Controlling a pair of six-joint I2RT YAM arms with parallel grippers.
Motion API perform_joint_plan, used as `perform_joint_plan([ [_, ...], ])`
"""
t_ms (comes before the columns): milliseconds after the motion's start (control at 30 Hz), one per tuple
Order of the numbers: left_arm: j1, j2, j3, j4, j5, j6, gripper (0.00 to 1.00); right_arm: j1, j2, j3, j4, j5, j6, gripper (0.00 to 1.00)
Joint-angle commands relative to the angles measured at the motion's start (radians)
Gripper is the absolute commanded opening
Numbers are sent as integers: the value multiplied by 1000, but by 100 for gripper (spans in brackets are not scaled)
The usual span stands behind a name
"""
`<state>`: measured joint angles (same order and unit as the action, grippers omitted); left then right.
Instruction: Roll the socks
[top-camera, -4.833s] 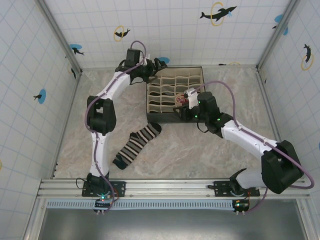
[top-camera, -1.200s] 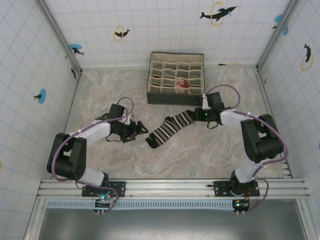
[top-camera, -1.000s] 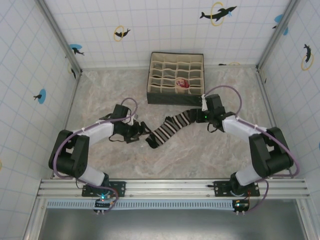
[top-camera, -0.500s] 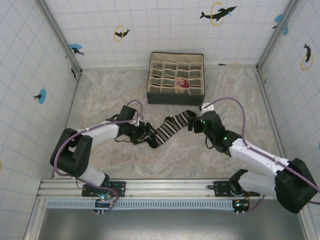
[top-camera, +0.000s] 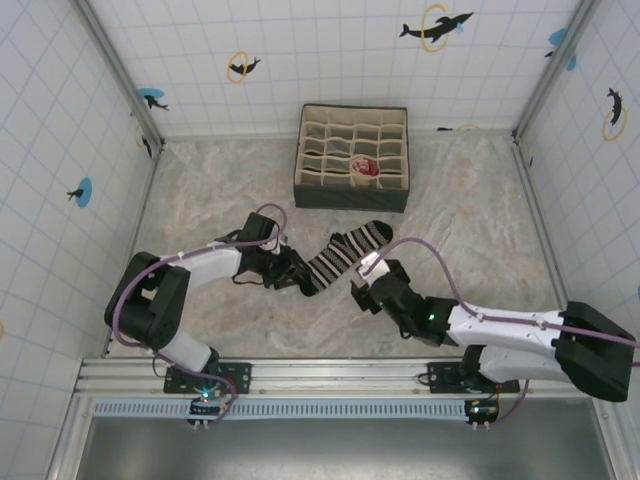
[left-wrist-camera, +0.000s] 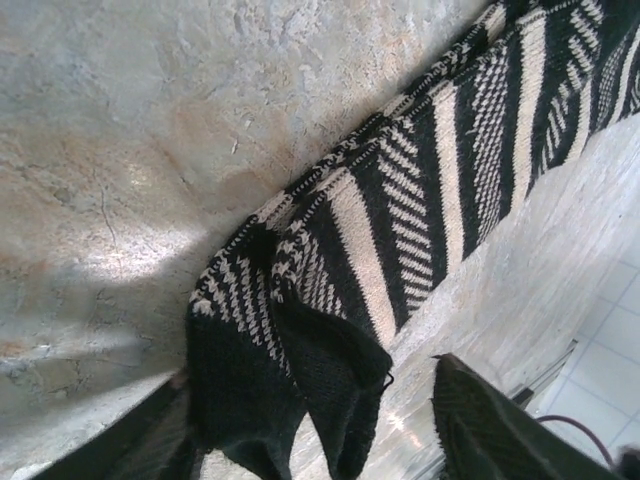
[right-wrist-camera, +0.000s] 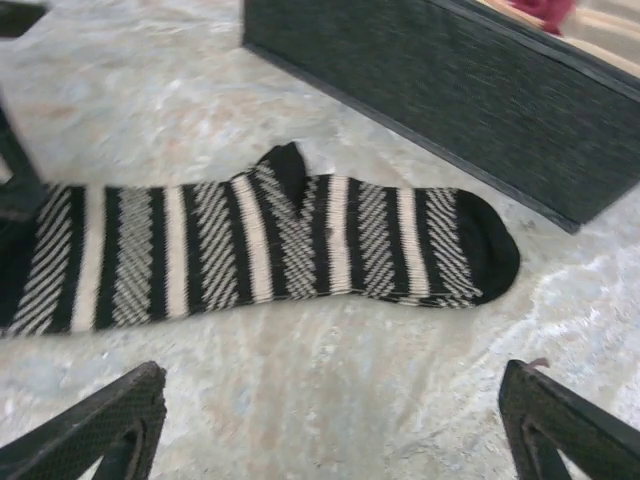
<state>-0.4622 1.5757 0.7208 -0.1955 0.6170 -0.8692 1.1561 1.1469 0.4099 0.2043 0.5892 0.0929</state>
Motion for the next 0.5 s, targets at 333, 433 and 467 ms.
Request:
perform_joint_plan([
  [333,-7,-2,-24,9,8,-32,13,176,326,73,315,13,-111,74],
  [433,-17,-14,-38,9,4,-46,7,194,395,108,349,-8,-138,72],
  [467,-22,-17,-42,8,3,-50,5,198,415,120,362,-16,-144,71],
])
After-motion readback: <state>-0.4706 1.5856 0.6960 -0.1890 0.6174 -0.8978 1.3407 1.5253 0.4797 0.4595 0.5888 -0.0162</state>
